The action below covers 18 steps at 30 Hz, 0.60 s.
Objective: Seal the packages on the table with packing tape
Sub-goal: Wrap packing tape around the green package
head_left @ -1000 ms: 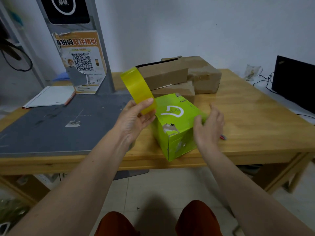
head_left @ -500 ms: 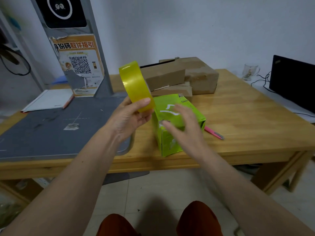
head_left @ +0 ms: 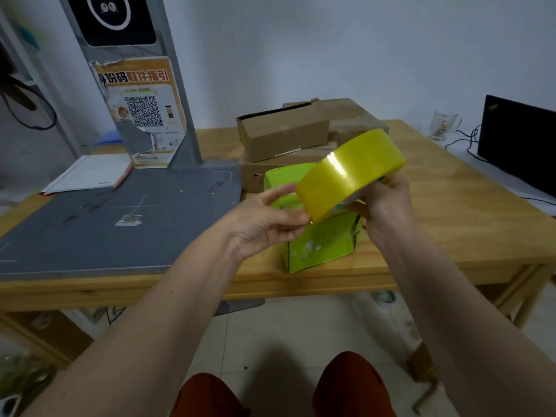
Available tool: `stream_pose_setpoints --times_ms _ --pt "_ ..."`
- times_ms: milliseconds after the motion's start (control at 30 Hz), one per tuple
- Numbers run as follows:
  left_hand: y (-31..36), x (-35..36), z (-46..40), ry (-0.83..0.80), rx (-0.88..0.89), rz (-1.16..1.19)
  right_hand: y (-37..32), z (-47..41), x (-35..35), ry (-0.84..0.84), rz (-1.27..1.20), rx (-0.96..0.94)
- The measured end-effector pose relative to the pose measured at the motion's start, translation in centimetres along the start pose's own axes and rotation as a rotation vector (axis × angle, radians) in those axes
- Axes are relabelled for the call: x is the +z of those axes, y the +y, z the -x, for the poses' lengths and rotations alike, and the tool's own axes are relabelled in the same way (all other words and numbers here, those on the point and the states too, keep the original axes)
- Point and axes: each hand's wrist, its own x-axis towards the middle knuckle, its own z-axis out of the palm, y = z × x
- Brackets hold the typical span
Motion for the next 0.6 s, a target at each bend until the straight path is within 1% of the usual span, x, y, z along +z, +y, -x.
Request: stream_pose_setpoints --times_ms 33,100,233,333,400,500,600 --pt "-0.5 0.4 -0.1 0.043 -0.027 0.085 0.0 0.0 -0.2 0.02 0.015 -0.001" --pt "-1.6 1.2 -0.1 0.07 -0.066 0.173 -0.1 0.3 -0.6 0.056 0.032 0.006" --pt "-3.1 2.2 0.4 0.129 -0.111 0.298 -0.1 1.4 -0.8 0.095 0.012 -0.007" --pt "-3.5 2.8 0.7 0.176 -0.12 0.337 -0.2 2.1 -0.8 0.105 -0.02 -0.045" --pt "-3.6 3.0 1.0 0.175 -0.126 0.335 -0.4 2.5 -0.9 0.113 0.004 -0.066" --pt "-3.5 3.0 1.6 0.167 -0.125 0.294 -0.1 3.4 -1.7 0.112 0.097 -0.023" --pt "-3.4 2.7 1.9 0.199 -0.126 0.187 0.6 4.6 -3.0 0.048 0.178 -0.005"
